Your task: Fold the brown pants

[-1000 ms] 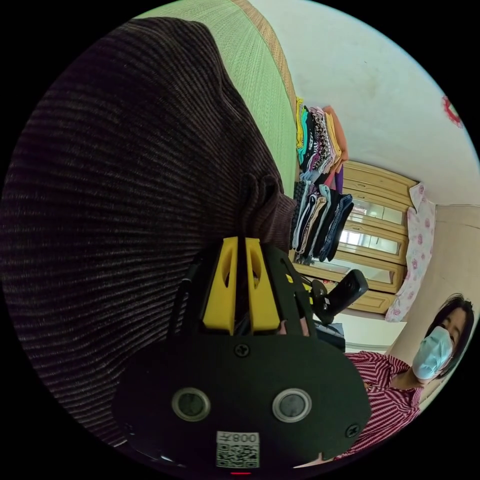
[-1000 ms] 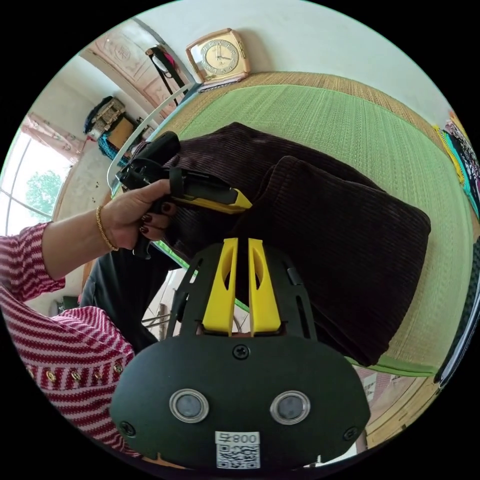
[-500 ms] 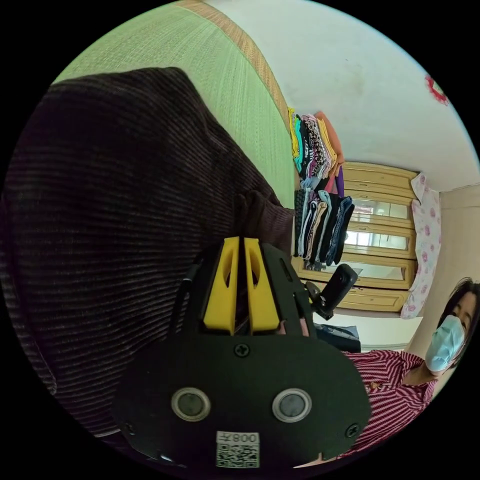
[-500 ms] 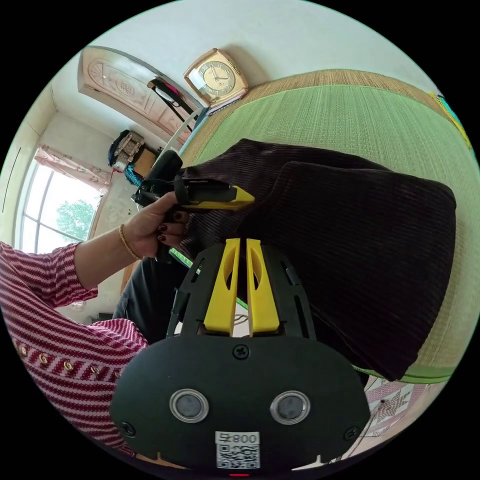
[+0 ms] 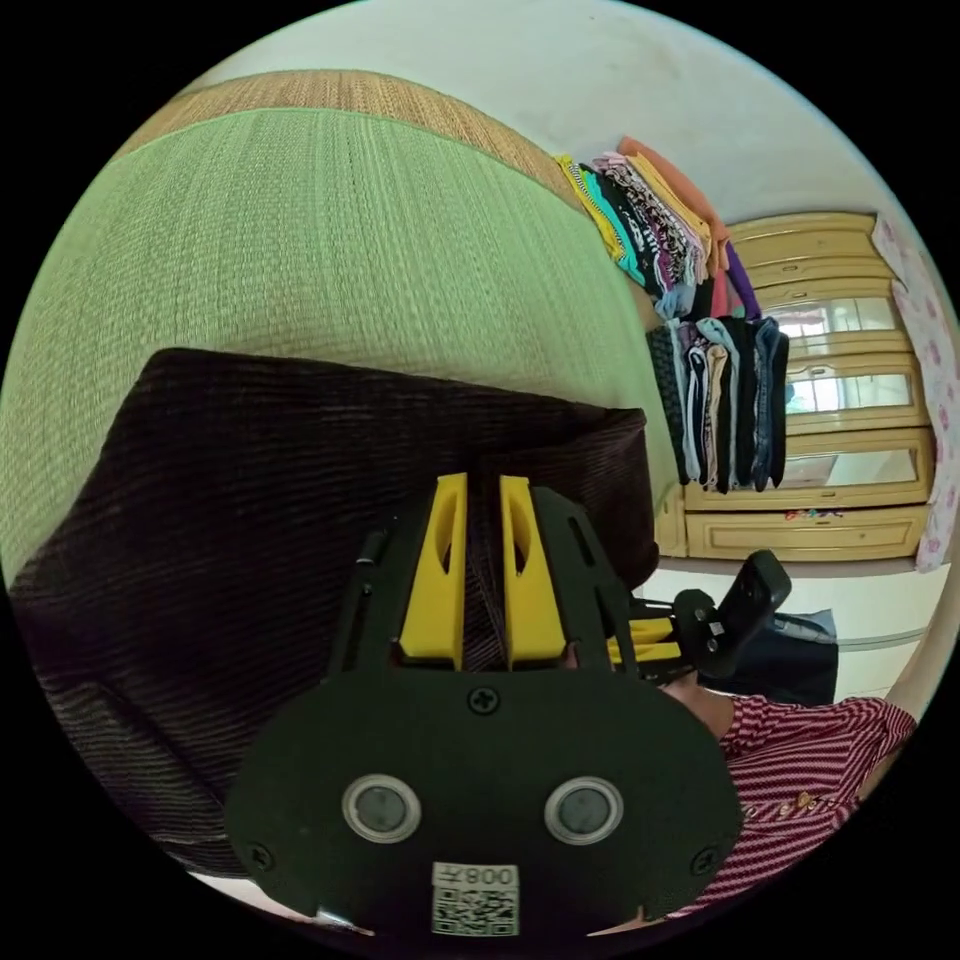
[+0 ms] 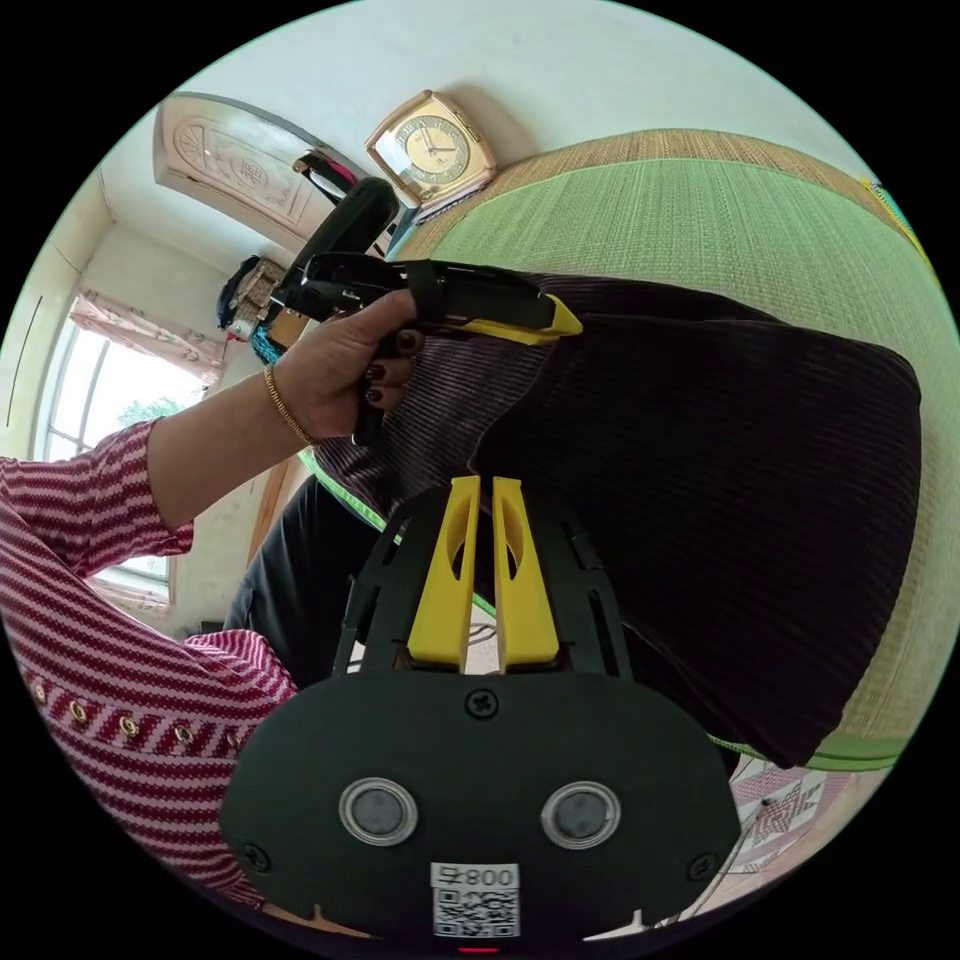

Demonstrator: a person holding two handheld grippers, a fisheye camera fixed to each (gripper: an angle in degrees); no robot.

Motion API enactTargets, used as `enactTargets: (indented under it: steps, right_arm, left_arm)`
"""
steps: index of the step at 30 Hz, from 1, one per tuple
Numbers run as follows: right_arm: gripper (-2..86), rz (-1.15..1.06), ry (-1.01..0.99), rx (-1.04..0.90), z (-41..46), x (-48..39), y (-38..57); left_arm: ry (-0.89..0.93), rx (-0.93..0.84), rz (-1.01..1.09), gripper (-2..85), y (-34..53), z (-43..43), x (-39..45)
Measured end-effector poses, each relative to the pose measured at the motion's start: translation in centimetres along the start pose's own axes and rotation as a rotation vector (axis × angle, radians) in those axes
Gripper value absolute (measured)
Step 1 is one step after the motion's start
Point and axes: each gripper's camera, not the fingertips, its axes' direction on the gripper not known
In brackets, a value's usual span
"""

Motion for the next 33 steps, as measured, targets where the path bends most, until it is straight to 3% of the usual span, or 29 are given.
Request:
enactTargets:
  steps: [6, 12, 17, 23, 30, 33]
  right_arm:
    - [2.3, -0.028, -0.038, 0.059, -2.4, -0.3, 1.3]
    - [2.5, 0.009, -0.027, -0.001, 0.8, 1.6, 1.7]
    - [2.5, 0.023, -0.042, 0.012, 0.8, 2.7, 2.8]
    - [2.2, 0.042, -0.054, 0.007, 0.8, 4.0, 3.8]
    - [0.4, 0.036, -0.138, -0.062, -0.8, 5.9, 6.7]
    - [0.2, 0.056, -0.087, 0.002, -3.6, 7.7, 7.3]
  left_arm:
    - [-0.023, 0.087, 0.053, 1.6, 2.8, -1.3, 2.5]
    - [-0.028, 0.07, -0.033, 1.5, 4.5, 0.0, 2.3]
    - [-0.112, 0.175, 0.047, 1.3, 6.7, -0.9, 5.7]
    - [-0.175, 0.045, 0.082, 0.3, 7.5, 2.5, 7.1]
    - [-0.111, 0.073, 0.052, 0.0, 8.9, 2.9, 7.7]
    - [-0.104, 0.077, 0.053, 0.0, 9.5, 3.2, 8.2]
